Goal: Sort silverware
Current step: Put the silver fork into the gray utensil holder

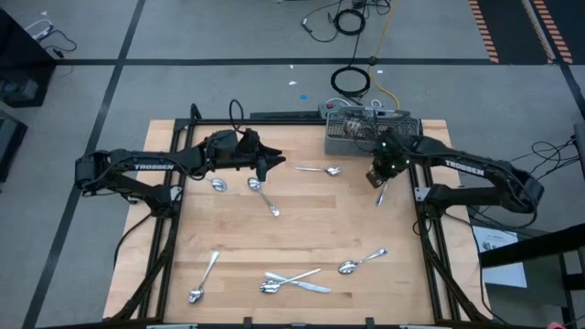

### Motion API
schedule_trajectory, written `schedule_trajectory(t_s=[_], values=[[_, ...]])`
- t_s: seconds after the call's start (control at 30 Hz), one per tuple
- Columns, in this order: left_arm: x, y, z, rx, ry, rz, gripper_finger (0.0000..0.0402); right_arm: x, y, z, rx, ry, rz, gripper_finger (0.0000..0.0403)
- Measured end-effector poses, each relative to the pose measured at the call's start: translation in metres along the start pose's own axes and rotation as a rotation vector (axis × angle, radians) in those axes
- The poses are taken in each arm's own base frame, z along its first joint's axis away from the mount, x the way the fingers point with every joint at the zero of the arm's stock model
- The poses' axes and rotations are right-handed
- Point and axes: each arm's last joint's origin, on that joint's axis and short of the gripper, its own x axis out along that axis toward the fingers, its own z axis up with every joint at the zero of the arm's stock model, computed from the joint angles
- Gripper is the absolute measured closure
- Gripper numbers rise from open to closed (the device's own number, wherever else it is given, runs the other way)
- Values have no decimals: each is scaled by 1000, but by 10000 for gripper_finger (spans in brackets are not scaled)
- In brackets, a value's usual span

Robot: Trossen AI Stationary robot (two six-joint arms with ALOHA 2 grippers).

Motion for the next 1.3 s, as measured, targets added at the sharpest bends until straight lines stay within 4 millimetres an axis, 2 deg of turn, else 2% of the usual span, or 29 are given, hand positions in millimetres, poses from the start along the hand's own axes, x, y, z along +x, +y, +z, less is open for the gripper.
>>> schedule_trajectory(t_s=[0.2,0.3,0.4,0.53,0.67,0.83,1.17,1.3], values=[[0,4,2,-4,-7,13,229,-28,19,12,-123,-85,327,403],[0,4,2,-4,-5,9,229,-46,30,23,-197,-198,433,403],[0,3,2,-3,-2,2,229,-68,42,37,-285,-383,485,403],[0,3,2,-1,-2,3,229,-94,50,58,-333,-701,409,403],[0,3,2,3,-2,3,229,-108,48,70,-298,-961,167,403],[0,3,2,3,-1,3,229,-106,44,77,-343,-1038,-93,403],[0,4,1,-3,1,5,229,-70,39,101,-366,-960,-276,403],[0,4,1,-5,7,6,229,-61,37,107,-359,-940,-287,403]])
